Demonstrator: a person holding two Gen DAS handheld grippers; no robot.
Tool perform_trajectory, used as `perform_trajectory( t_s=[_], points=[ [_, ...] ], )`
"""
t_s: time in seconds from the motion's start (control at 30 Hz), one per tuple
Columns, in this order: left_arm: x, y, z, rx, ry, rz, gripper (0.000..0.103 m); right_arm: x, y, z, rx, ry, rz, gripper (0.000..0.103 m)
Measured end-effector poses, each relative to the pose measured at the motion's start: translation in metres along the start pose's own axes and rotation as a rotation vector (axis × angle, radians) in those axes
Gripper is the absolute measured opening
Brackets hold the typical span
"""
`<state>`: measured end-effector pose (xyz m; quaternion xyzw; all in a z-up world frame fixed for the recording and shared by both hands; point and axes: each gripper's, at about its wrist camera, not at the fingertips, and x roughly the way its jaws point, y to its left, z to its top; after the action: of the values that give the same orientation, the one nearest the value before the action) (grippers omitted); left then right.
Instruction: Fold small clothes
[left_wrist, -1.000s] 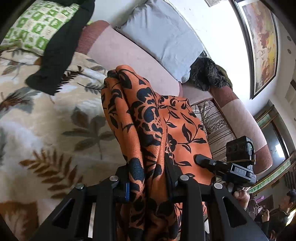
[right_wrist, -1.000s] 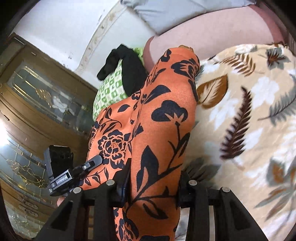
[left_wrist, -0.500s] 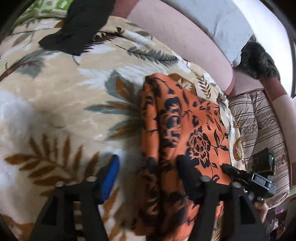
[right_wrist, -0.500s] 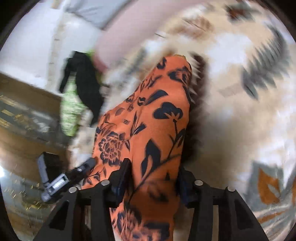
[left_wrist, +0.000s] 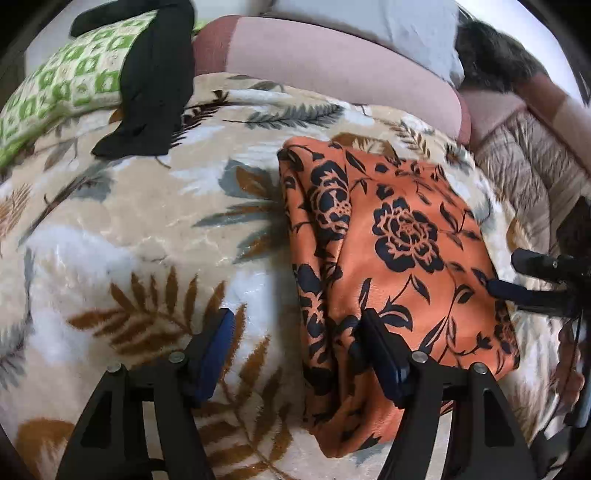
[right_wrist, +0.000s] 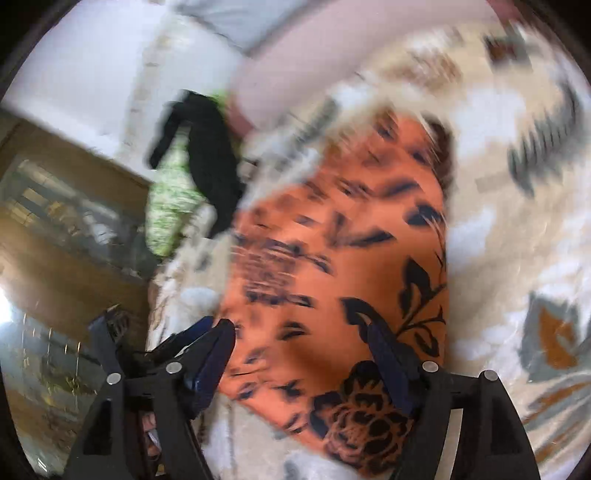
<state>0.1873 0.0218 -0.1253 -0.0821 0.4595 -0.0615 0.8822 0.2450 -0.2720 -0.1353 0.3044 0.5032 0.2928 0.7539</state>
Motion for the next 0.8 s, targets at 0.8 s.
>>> perform_trajectory(
  t_s=[0.8],
  points=[
    [-0.111, -0.036, -0.027, 0.041, -0.131, 0.116, 0.081, -0.068, 0.096, -0.082, -0.309, -0.25, -0.361, 0.087]
  ],
)
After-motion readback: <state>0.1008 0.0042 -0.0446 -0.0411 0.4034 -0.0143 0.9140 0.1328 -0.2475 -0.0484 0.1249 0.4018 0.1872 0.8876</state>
